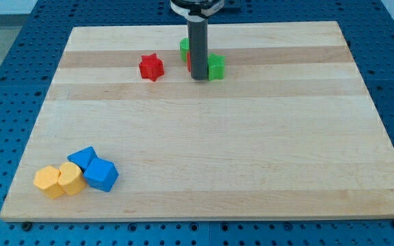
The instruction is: Move green blocks and red circle from red star
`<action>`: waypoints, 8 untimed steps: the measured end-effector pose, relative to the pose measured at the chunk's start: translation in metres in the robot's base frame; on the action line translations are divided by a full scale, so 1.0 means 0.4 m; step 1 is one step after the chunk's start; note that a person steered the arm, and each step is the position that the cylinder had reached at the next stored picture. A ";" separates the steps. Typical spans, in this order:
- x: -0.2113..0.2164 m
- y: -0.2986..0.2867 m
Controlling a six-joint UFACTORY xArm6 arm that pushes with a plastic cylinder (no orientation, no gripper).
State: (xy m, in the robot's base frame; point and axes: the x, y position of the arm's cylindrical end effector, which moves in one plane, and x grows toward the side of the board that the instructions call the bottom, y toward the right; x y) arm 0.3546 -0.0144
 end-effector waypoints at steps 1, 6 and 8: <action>0.088 -0.068; -0.055 0.016; -0.029 0.141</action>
